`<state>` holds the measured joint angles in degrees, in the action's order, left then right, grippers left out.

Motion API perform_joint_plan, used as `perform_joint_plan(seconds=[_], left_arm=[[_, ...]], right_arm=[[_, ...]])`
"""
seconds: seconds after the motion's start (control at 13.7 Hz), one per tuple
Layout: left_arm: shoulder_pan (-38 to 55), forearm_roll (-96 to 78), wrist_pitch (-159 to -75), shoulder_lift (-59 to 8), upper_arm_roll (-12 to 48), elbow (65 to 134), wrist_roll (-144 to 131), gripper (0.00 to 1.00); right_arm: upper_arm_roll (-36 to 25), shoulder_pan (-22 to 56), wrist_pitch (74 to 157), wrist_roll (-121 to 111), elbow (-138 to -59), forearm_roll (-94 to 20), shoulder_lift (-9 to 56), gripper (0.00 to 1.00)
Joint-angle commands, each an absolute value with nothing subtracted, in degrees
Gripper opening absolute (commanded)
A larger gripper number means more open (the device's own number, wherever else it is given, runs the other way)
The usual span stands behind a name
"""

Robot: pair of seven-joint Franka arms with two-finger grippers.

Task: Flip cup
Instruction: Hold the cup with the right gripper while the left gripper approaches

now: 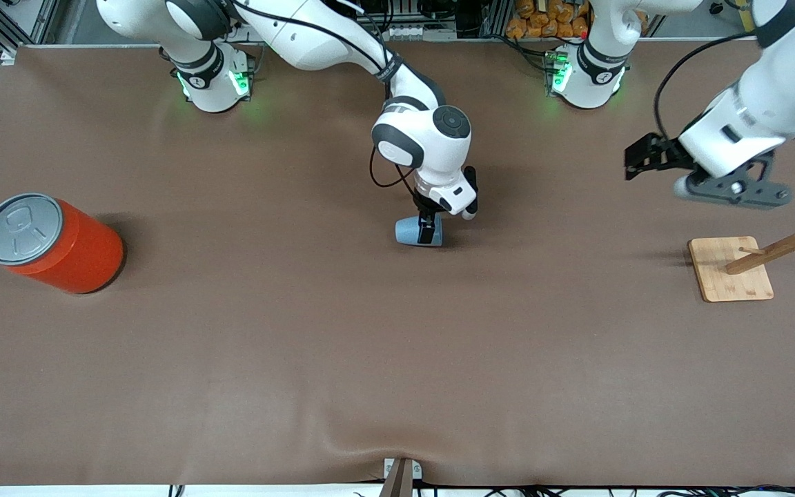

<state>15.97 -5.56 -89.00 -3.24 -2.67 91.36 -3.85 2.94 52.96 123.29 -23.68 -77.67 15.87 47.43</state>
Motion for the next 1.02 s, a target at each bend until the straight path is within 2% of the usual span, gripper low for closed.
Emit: perform_joint_plan(seconds=[0.0,0.37,0.73,0.95], left_arm=[[17.7,-9.5,-91.0,-6.5,-2.5,90.4,-4.2,1.00],[18.0,-14.8,-93.4,-11.6,-2.5,90.4,-4.0,1.00],[14.6,-24.7,-100.4,-21.0,-2.6,90.6,8.2,1.00],[13.1,-35.3,-102.8,-26.8,-2.6,91.4,12.3,1.00]], right_arm=[[3.4,52.6,123.3,-22.6,-76.2,17.4,48.3,1.00],[3.4,52.3,123.3,-22.4,-76.1,17.3,48.0,1.00],[3.5,52.0,122.5,-23.0,-76.0,17.1,46.7,1.00],[4.0,49.1,121.7,-23.2,-76.0,16.4,44.0,1.00]])
